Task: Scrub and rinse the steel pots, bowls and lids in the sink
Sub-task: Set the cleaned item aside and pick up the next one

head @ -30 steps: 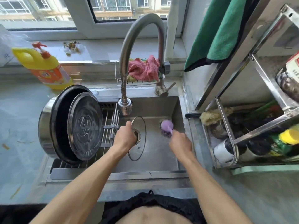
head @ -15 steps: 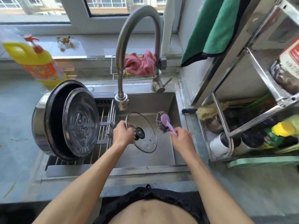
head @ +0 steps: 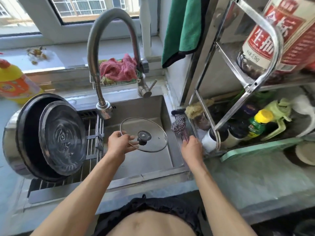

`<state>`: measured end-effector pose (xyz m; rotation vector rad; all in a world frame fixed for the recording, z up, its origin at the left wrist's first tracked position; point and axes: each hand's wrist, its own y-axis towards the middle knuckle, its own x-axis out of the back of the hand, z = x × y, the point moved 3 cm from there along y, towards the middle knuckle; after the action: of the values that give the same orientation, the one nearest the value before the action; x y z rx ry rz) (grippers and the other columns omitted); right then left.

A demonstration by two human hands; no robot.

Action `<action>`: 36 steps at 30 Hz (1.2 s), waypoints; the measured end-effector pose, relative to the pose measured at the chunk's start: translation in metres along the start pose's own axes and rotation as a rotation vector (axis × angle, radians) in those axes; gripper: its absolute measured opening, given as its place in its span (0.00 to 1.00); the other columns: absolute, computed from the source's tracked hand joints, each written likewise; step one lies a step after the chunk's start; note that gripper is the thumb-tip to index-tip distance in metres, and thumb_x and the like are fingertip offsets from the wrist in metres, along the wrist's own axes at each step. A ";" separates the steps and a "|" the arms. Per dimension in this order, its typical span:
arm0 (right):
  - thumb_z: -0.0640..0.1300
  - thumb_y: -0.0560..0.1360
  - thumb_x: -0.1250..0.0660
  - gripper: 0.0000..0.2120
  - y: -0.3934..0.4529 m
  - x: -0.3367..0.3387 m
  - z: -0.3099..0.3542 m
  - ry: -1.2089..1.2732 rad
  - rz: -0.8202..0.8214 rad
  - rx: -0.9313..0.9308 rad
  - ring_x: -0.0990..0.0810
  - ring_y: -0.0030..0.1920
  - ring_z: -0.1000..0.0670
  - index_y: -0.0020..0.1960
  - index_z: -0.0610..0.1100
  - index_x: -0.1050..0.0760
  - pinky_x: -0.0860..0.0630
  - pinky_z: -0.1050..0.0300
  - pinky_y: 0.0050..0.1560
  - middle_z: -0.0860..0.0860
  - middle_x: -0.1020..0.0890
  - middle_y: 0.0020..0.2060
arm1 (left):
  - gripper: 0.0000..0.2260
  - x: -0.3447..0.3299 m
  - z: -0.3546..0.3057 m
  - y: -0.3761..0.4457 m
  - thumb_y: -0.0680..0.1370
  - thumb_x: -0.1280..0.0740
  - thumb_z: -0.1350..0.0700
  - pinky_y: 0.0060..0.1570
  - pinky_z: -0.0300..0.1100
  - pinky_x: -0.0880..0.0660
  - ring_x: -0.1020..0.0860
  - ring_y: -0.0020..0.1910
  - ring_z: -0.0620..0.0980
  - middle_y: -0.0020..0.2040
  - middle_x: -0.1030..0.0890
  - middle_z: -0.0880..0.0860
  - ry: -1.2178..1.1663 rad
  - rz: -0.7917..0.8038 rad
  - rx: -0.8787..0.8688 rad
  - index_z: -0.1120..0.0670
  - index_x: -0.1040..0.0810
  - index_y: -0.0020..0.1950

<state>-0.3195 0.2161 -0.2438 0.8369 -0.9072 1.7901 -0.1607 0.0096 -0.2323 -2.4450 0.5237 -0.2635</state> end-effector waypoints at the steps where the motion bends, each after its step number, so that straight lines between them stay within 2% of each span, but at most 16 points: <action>1: 0.42 0.79 0.37 0.11 -0.003 0.001 0.001 -0.012 -0.031 0.014 0.22 0.52 0.38 0.54 0.35 0.25 0.27 0.50 0.48 0.37 0.21 0.51 | 0.08 0.000 0.001 -0.001 0.81 0.42 0.69 0.26 0.43 0.21 0.17 0.30 0.53 0.46 0.20 0.60 -0.015 0.008 0.001 0.57 0.30 0.55; 3: 0.41 0.77 0.34 0.10 -0.012 0.004 0.005 -0.012 -0.122 0.101 0.22 0.52 0.38 0.54 0.35 0.25 0.26 0.49 0.49 0.38 0.22 0.51 | 0.08 0.002 0.001 -0.002 0.81 0.42 0.68 0.28 0.45 0.20 0.17 0.32 0.54 0.48 0.19 0.62 -0.054 0.009 0.009 0.56 0.30 0.52; 6: 0.37 0.75 0.33 0.12 -0.025 0.008 0.011 0.054 -0.214 0.283 0.22 0.50 0.40 0.57 0.36 0.24 0.28 0.53 0.46 0.40 0.21 0.52 | 0.08 0.013 0.006 -0.009 0.81 0.41 0.68 0.39 0.50 0.17 0.16 0.36 0.57 0.52 0.18 0.63 -0.127 0.000 0.030 0.55 0.29 0.51; 8: 0.36 0.75 0.33 0.16 -0.034 0.003 0.021 0.107 -0.115 0.451 0.22 0.54 0.42 0.62 0.36 0.24 0.27 0.55 0.52 0.41 0.21 0.56 | 0.07 0.025 0.007 -0.014 0.82 0.41 0.66 0.43 0.51 0.18 0.16 0.37 0.57 0.52 0.17 0.63 -0.189 -0.003 0.022 0.55 0.28 0.52; 10: 0.36 0.71 0.30 0.24 -0.044 -0.007 0.034 0.032 0.046 0.675 0.26 0.64 0.43 0.67 0.38 0.27 0.28 0.52 0.64 0.43 0.23 0.62 | 0.05 0.035 0.002 -0.018 0.82 0.39 0.65 0.37 0.47 0.17 0.15 0.36 0.56 0.52 0.16 0.63 -0.209 -0.010 -0.001 0.55 0.27 0.51; 11: 0.37 0.69 0.28 0.27 -0.047 -0.012 0.040 -0.034 0.088 0.789 0.27 0.66 0.43 0.68 0.40 0.26 0.28 0.50 0.66 0.43 0.24 0.64 | 0.04 0.037 -0.002 -0.020 0.82 0.38 0.64 0.33 0.43 0.18 0.15 0.35 0.55 0.51 0.16 0.64 -0.200 0.000 -0.007 0.56 0.27 0.51; 13: 0.38 0.66 0.26 0.23 -0.054 -0.025 0.056 -0.069 0.088 0.995 0.22 0.62 0.42 0.61 0.41 0.21 0.24 0.47 0.61 0.45 0.19 0.59 | 0.03 0.045 -0.009 -0.023 0.80 0.36 0.64 0.32 0.40 0.20 0.15 0.35 0.55 0.52 0.16 0.65 -0.186 0.028 0.004 0.60 0.25 0.53; 15: 0.36 0.70 0.30 0.08 -0.057 -0.027 0.069 -0.022 0.051 1.073 0.17 0.48 0.42 0.49 0.42 0.19 0.18 0.48 0.45 0.47 0.16 0.45 | 0.06 0.046 -0.015 -0.028 0.81 0.34 0.61 0.33 0.41 0.19 0.14 0.38 0.56 0.50 0.16 0.65 -0.178 0.085 0.027 0.61 0.25 0.56; 17: 0.38 0.75 0.33 0.04 -0.055 -0.026 0.088 0.007 0.089 0.970 0.18 0.41 0.41 0.48 0.44 0.20 0.21 0.50 0.35 0.48 0.16 0.40 | 0.12 0.057 -0.021 -0.030 0.83 0.35 0.51 0.35 0.42 0.18 0.14 0.43 0.59 0.49 0.16 0.64 -0.191 0.129 0.036 0.61 0.24 0.56; 19: 0.42 0.77 0.35 0.03 -0.049 -0.026 0.095 -0.008 0.175 0.787 0.19 0.41 0.37 0.47 0.45 0.22 0.24 0.50 0.37 0.45 0.15 0.40 | 0.16 0.066 -0.024 -0.028 0.84 0.38 0.45 0.37 0.46 0.17 0.14 0.47 0.59 0.50 0.16 0.63 -0.147 0.144 0.052 0.58 0.24 0.57; 24: 0.39 0.75 0.36 0.03 -0.050 -0.048 0.105 -0.168 0.253 0.748 0.20 0.43 0.36 0.46 0.44 0.24 0.29 0.51 0.37 0.43 0.16 0.40 | 0.06 0.091 -0.025 -0.026 0.84 0.36 0.52 0.50 0.50 0.19 0.17 0.49 0.53 0.55 0.17 0.59 0.236 0.013 -0.135 0.52 0.22 0.51; 26: 0.40 0.75 0.36 0.05 -0.047 -0.058 0.108 -0.343 0.383 0.697 0.19 0.48 0.38 0.49 0.45 0.23 0.27 0.53 0.43 0.43 0.17 0.45 | 0.06 0.096 -0.025 -0.026 0.83 0.36 0.53 0.51 0.50 0.20 0.19 0.45 0.52 0.55 0.17 0.60 0.302 0.009 -0.184 0.53 0.21 0.51; 28: 0.41 0.75 0.37 0.06 -0.050 -0.062 0.110 -0.428 0.398 0.693 0.19 0.49 0.38 0.51 0.44 0.23 0.28 0.54 0.43 0.42 0.18 0.46 | 0.07 0.101 -0.027 -0.028 0.83 0.35 0.53 0.51 0.50 0.20 0.19 0.44 0.51 0.53 0.16 0.59 0.392 0.017 -0.235 0.54 0.20 0.53; 30: 0.40 0.75 0.37 0.05 -0.054 -0.063 0.108 -0.302 0.344 0.651 0.20 0.47 0.38 0.49 0.44 0.23 0.27 0.53 0.42 0.42 0.17 0.45 | 0.09 0.107 -0.030 -0.030 0.81 0.34 0.50 0.54 0.51 0.19 0.18 0.46 0.49 0.49 0.15 0.54 0.565 -0.009 -0.321 0.52 0.19 0.55; 33: 0.41 0.76 0.37 0.04 -0.061 -0.063 0.118 -0.174 0.316 0.679 0.20 0.45 0.38 0.47 0.43 0.23 0.27 0.52 0.40 0.43 0.17 0.43 | 0.09 0.121 -0.041 -0.044 0.80 0.33 0.51 0.51 0.47 0.19 0.18 0.45 0.44 0.46 0.16 0.48 0.711 -0.075 -0.474 0.52 0.17 0.56; 36: 0.44 0.75 0.36 0.05 -0.072 -0.056 0.140 0.098 0.320 0.680 0.20 0.38 0.41 0.42 0.45 0.23 0.22 0.49 0.38 0.46 0.17 0.36 | 0.08 0.137 -0.064 -0.059 0.80 0.32 0.54 0.51 0.45 0.19 0.17 0.46 0.46 0.47 0.15 0.49 0.810 -0.104 -0.725 0.53 0.17 0.56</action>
<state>-0.2127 0.0939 -0.2061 1.0447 -0.3654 2.4544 -0.0385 -0.0402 -0.1371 -2.9939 0.9545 -1.3385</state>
